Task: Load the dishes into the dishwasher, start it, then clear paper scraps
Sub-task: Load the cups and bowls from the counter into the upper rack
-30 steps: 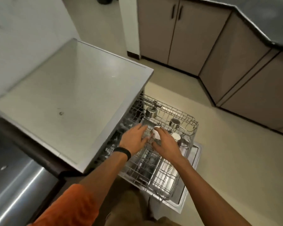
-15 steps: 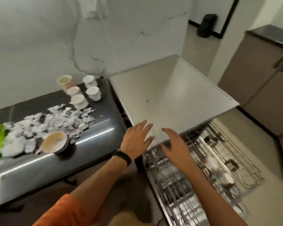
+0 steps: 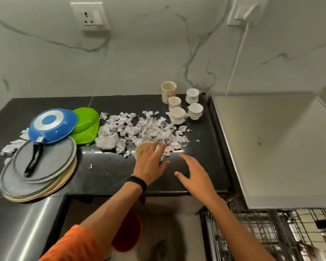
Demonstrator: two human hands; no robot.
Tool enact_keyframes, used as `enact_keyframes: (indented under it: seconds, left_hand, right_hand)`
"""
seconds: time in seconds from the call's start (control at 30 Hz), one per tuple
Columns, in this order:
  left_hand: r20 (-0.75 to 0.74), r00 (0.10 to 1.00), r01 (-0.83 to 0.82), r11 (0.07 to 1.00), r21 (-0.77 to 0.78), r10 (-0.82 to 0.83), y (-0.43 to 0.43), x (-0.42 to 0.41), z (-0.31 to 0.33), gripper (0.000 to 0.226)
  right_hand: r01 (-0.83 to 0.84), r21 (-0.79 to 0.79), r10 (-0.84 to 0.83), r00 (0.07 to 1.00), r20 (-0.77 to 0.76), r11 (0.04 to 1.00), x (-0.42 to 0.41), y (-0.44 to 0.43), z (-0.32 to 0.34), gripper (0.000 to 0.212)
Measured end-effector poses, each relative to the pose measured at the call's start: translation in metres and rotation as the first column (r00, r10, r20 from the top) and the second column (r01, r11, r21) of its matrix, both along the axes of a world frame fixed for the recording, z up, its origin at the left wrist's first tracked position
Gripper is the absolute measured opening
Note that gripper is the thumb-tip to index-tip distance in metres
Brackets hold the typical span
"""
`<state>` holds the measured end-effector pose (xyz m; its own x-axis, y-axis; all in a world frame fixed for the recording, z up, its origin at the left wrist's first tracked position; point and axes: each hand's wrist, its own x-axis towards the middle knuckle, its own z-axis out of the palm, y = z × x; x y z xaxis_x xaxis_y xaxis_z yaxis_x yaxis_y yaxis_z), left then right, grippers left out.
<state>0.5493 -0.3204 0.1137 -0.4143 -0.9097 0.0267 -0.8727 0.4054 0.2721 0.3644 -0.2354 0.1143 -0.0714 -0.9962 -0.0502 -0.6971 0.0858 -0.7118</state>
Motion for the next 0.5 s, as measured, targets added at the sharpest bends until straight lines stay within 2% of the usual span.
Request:
enact_keyframes:
  seconds: [0.27, 0.4, 0.5]
  left_hand:
    - [0.051, 0.997, -0.057, 0.997, 0.054, 0.054, -0.03, 0.039, -0.021, 0.076]
    - [0.014, 0.999, -0.041, 0.996, 0.084, 0.04, -0.036, 0.04, -0.026, 0.087]
    - [-0.037, 0.999, -0.017, 0.999, 0.033, 0.018, -0.035, 0.035, -0.019, 0.091]
  right_hand:
    - [-0.06, 0.051, 0.061, 0.998, -0.013, 0.997, 0.047, -0.036, -0.009, 0.066]
    - [-0.05, 0.057, 0.051, 0.999, -0.011, 0.997, 0.049, -0.04, -0.012, 0.067]
    - [-0.012, 0.05, 0.011, 1.0, 0.019, 0.999, 0.046, -0.036, -0.016, 0.064]
